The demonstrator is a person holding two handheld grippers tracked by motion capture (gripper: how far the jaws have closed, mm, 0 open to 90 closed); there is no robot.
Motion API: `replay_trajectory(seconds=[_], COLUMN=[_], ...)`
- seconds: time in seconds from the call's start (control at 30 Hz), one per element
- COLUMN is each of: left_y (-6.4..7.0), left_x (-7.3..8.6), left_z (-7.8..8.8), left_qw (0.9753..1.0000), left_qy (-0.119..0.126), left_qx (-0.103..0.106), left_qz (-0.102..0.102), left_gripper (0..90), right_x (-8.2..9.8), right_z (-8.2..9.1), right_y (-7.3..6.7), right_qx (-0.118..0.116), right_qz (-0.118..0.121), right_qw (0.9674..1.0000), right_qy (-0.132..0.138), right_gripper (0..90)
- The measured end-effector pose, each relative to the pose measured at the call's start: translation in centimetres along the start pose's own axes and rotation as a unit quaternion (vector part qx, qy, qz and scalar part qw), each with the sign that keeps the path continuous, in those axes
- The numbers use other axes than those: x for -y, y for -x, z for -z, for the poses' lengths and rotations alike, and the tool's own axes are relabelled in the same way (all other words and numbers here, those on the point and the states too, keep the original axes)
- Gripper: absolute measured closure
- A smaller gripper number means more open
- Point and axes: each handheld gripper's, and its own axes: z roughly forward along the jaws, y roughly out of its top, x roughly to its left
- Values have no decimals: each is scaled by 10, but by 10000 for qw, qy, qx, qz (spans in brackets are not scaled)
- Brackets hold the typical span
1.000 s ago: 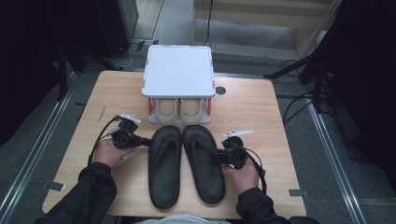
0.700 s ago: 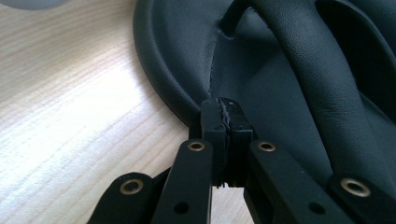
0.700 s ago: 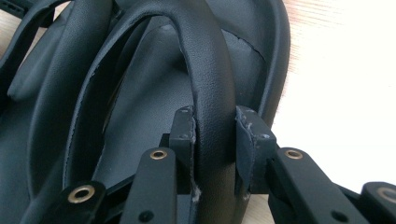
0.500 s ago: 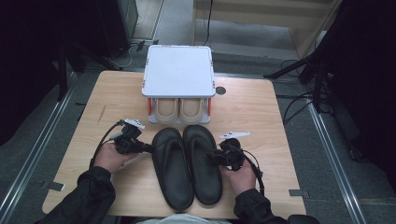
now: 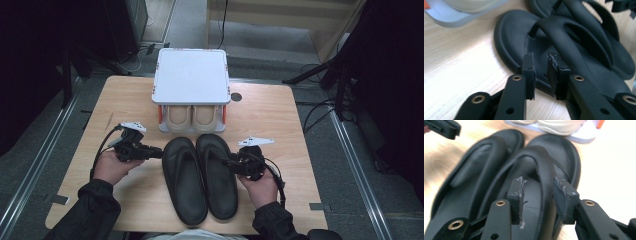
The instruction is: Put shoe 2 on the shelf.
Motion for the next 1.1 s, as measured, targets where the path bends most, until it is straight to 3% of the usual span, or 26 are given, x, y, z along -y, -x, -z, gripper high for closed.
replay_trajectory(seconds=[0.13,0.43,1.1], left_y=[-2,-9,-12], left_x=[0,1,0], left_z=[2,5,6], left_qw=[10000,9996,9994], left_qy=[8,149,179], left_qx=[-61,-154,-227], left_qz=[54,189,183], left_gripper=[657,516,474], right_x=[1,5,10], right_z=[2,-5,-27], right_y=[-13,-26,-52], right_qx=[-53,-130,14], right_qz=[197,201,246], right_qw=[9998,9997,9997], right_qy=[48,32,89], right_gripper=[610,604,484])
